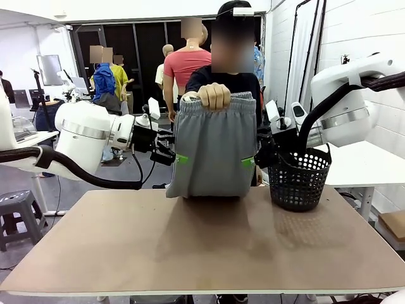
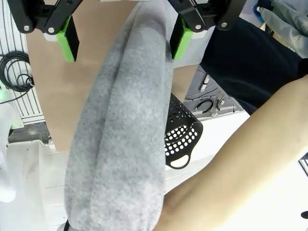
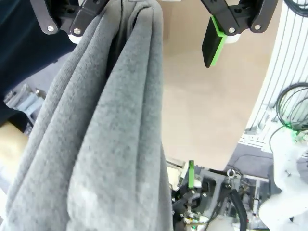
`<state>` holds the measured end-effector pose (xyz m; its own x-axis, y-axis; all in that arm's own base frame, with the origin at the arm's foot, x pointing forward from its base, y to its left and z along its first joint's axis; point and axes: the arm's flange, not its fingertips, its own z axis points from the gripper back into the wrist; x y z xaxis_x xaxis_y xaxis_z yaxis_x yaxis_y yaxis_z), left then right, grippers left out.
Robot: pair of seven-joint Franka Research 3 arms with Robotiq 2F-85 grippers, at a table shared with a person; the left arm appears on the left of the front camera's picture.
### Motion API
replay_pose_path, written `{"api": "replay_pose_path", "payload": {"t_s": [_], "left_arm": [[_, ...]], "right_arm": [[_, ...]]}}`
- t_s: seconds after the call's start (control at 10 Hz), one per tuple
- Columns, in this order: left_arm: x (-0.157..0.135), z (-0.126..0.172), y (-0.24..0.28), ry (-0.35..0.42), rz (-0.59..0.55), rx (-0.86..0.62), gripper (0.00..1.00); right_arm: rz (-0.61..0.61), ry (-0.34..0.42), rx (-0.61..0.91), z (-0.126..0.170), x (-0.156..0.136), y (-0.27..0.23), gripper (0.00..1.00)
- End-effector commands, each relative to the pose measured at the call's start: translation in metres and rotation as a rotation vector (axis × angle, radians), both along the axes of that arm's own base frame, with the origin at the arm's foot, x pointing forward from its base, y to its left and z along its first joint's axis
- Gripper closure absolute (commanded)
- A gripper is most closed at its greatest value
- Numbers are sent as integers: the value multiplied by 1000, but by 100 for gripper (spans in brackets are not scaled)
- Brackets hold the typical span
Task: Fold the training pants.
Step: Grab both ends of the Training pants handed by a person.
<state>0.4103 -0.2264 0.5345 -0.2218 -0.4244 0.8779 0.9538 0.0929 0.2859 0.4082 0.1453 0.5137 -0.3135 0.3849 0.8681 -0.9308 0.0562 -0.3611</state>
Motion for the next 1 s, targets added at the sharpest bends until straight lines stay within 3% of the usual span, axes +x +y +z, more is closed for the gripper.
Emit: {"api": "replay_pose_path", "payload": {"t_s": [0.0, 0.3, 0.4, 0.6, 0.9], "left_arm": [[1, 0, -1, -6, 2, 6, 0], [0, -1, 0, -1, 3, 6, 0], [4, -2, 0, 18, 56, -63, 0], [6, 9, -12, -26, -8, -115, 0], [4, 22, -22, -38, -93, -137, 0]], "right_arm": [[-21, -5, -15, -3, 1, 1, 0], [-5, -1, -11, -1, 1, -2, 0], [-18, 23, 67, 5, 3, 2, 0], [46, 43, 181, 15, -1, 6, 0], [118, 35, 223, 23, -5, 12, 0]]}}
